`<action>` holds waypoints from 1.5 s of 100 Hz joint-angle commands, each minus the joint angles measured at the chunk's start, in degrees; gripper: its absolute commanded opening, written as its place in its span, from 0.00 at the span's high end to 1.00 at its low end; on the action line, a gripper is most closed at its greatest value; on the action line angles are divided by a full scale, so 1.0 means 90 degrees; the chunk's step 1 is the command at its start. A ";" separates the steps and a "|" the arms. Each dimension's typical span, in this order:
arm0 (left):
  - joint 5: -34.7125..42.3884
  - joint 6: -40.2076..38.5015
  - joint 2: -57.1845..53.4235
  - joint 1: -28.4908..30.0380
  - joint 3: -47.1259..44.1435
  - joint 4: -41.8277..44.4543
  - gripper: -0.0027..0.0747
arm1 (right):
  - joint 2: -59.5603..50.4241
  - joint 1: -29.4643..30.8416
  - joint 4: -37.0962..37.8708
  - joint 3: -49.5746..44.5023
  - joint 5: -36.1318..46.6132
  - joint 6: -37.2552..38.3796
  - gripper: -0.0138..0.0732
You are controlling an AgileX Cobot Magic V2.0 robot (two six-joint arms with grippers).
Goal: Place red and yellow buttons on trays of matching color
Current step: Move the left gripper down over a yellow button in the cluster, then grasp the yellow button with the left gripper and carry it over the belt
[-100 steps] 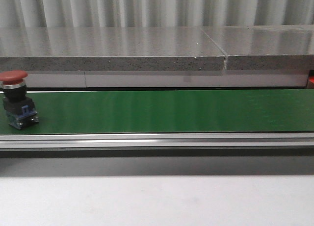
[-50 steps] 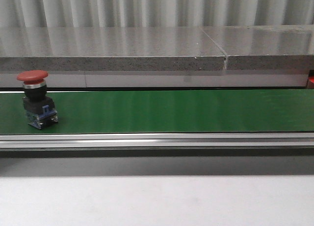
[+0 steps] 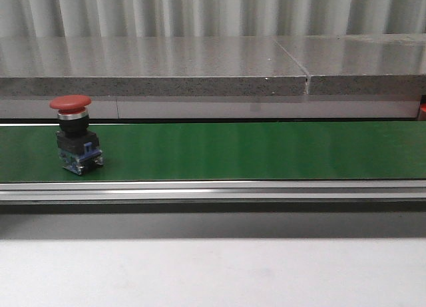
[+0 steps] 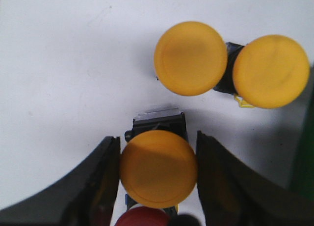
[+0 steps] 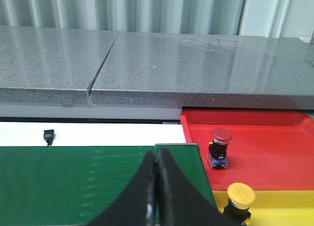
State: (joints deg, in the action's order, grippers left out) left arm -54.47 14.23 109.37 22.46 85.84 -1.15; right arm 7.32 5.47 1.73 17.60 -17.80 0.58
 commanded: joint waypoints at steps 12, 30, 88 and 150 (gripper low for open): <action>-0.0037 -0.0060 -0.1030 0.0017 0.0216 -0.0142 0.70 | 0.0062 0.0023 0.0083 0.0155 0.0499 -0.0064 0.92; -0.0424 -0.0060 -0.1491 0.0017 0.0216 -0.0488 0.70 | 0.0062 0.0023 0.0083 0.0155 0.0499 -0.0064 0.92; -0.0205 -0.0060 -0.2630 -0.1122 -0.0908 -0.0579 0.70 | 0.0062 0.0023 0.0083 0.0155 0.0499 -0.0064 0.92; 0.0167 -0.0060 -0.2361 -0.1312 -0.1578 -0.0492 0.67 | 0.0062 0.0023 0.0083 0.0155 0.0499 -0.0064 0.92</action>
State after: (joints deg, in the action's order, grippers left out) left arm -54.43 14.12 89.64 11.02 70.41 -5.27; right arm 7.32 5.47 1.73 17.60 -17.80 0.58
